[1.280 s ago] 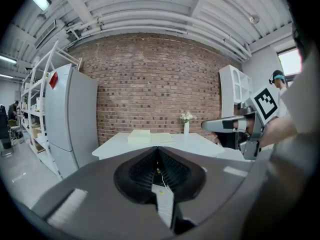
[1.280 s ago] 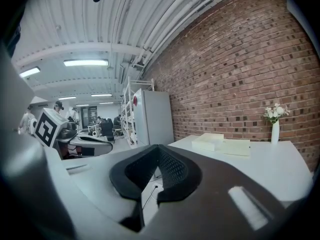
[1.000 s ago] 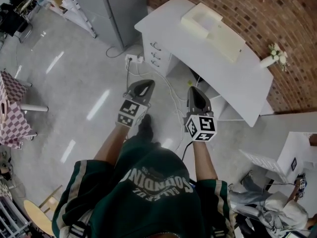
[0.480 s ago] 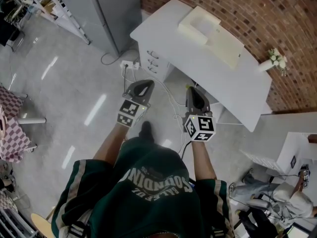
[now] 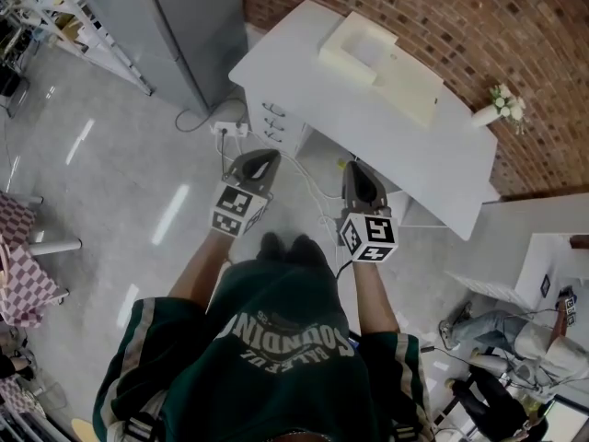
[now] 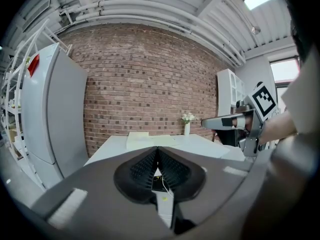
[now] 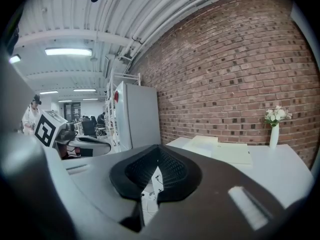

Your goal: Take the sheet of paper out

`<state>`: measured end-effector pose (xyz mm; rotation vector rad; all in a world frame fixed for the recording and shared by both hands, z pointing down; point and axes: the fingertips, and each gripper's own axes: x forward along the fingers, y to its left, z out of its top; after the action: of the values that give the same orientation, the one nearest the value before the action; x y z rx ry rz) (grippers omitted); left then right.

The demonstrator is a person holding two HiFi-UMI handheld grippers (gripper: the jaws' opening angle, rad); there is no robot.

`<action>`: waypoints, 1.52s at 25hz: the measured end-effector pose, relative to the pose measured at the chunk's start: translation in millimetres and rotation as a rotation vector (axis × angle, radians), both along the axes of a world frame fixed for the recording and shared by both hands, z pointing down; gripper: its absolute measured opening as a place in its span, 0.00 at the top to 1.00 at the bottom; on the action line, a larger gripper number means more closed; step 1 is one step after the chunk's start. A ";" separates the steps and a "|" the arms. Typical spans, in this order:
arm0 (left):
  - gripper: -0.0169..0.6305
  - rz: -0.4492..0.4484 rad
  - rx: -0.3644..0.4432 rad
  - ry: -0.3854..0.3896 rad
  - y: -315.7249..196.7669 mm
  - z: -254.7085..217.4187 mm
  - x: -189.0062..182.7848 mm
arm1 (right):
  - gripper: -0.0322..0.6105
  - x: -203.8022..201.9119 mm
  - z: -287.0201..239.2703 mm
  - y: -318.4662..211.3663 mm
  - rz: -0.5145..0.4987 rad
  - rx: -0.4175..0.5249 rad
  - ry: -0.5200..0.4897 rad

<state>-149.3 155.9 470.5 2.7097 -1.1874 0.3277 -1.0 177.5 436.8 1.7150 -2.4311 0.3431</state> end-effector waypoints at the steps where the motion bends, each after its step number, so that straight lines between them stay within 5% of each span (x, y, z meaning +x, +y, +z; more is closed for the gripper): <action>1: 0.96 0.006 -0.001 0.000 -2.7 0.7 0.8 | 0.95 0.9 0.7 -2.1 0.006 -0.001 0.000; 19: 0.96 0.046 -0.019 -0.018 -68.5 16.1 25.1 | 0.95 22.6 14.0 -67.5 0.030 -0.005 -0.013; 38: 0.96 0.026 -0.054 -0.033 -212.5 17.4 85.2 | 0.95 85.6 13.6 -221.6 0.029 -0.032 -0.046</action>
<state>-64.1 -56.7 487.8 2.6850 -1.1358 0.4032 84.6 -44.1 450.5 1.7502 -2.4203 0.4267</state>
